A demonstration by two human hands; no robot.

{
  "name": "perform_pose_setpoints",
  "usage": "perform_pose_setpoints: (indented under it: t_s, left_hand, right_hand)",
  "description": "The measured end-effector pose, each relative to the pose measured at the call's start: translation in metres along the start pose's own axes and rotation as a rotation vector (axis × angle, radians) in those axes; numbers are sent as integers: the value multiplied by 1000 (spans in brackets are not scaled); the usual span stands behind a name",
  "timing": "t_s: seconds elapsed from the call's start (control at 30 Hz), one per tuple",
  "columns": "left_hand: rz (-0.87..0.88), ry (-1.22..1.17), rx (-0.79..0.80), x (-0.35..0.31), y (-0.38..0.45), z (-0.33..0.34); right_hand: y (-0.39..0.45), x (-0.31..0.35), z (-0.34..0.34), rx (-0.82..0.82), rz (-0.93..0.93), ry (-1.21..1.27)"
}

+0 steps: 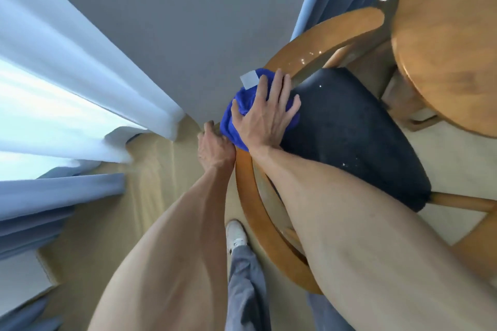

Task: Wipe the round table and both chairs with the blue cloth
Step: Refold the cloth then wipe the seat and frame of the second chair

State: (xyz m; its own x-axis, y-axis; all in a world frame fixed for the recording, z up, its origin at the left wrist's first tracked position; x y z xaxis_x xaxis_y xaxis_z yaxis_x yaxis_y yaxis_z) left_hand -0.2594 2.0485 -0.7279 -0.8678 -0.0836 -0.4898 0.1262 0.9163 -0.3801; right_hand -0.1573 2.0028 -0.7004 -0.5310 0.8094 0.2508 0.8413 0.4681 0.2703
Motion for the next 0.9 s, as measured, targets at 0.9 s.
perform_pose_setpoints:
  t_s: [0.9]
  left_hand:
    - [-345, 210, -323, -108, -15, 33]
  right_hand:
    - [222, -184, 10, -92, 1, -57]
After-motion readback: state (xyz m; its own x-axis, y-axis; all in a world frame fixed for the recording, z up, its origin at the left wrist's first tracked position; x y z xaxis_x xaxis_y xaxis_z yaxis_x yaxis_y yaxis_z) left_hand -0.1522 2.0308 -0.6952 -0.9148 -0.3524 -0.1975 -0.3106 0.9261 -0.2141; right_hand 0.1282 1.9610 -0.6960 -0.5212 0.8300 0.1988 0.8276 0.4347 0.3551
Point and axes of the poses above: each hand's wrist, its own y-axis towards the middle knuckle, its own z-axis out of the palm, x = y × z, the point moved 2 cm from there along y, towards the middle knuckle, and after that the axes turned 8 degrees about -x, right-handed, at the moved point
